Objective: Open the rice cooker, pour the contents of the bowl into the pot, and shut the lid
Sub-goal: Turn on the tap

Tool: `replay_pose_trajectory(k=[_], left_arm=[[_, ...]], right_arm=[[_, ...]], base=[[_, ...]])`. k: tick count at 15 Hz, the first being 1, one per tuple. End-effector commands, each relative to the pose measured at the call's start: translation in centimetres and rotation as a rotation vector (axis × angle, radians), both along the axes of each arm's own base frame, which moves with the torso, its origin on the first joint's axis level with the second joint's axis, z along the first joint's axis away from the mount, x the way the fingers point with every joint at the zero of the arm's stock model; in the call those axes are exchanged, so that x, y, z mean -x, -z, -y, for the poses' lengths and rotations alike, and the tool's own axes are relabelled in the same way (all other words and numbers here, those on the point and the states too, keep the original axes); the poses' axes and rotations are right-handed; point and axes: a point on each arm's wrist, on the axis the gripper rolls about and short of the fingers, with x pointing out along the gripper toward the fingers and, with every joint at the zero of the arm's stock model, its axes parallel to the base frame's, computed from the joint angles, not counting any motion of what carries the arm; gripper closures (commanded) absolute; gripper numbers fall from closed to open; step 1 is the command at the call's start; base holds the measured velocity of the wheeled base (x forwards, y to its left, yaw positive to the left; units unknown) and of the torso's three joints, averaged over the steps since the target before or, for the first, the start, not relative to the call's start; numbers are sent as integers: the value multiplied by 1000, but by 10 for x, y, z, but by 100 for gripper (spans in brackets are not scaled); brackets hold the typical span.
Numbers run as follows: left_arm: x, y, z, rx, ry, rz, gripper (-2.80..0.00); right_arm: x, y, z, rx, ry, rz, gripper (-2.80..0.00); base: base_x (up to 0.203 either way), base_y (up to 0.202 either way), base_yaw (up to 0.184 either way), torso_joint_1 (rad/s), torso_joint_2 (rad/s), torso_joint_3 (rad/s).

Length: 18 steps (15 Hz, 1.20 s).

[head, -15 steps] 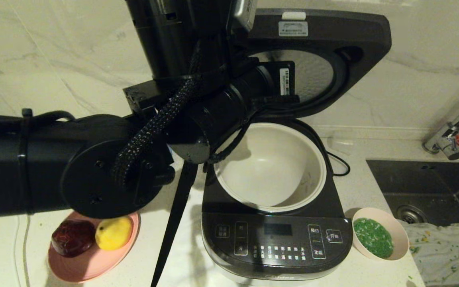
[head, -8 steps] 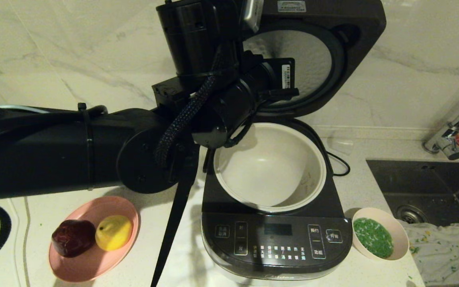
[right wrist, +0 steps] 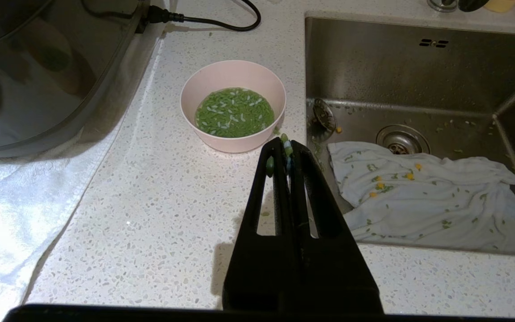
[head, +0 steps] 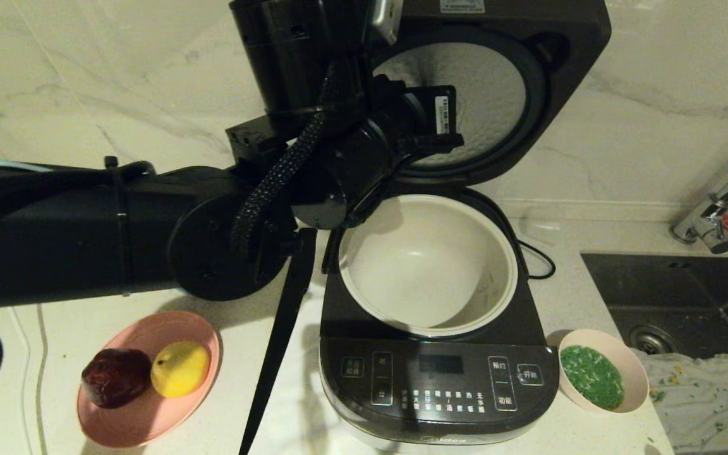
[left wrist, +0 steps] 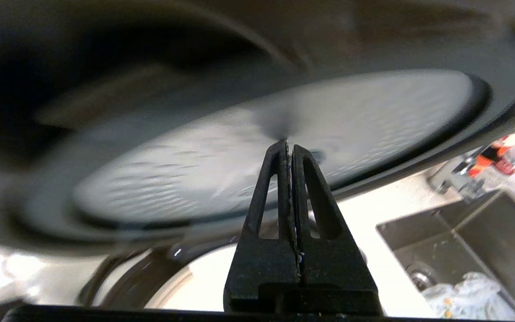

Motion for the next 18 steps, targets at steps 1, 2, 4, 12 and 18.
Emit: replay_pose_trajectory(k=[1, 2, 4, 12, 18], left_arm=[[29, -23, -31, 27, -8, 24, 0], [43, -29, -45, 31, -21, 29, 0], [73, -38, -79, 33, -57, 41, 0], [160, 36, -233, -61, -632, -44, 0], [226, 112, -290, 2, -992, -78, 0]], right_arm=[[0, 0, 0, 0, -1, -1, 0], [0, 0, 0, 0, -1, -1, 0], [0, 0, 0, 0, -1, -1, 0], [0, 0, 0, 0, -1, -1, 0], [0, 0, 0, 0, -1, -1, 0]], base=[[0, 0, 0, 0, 0, 0], [0, 0, 0, 0, 0, 0], [0, 0, 0, 0, 0, 0], [0, 0, 0, 0, 0, 0], [0, 0, 0, 0, 0, 0]])
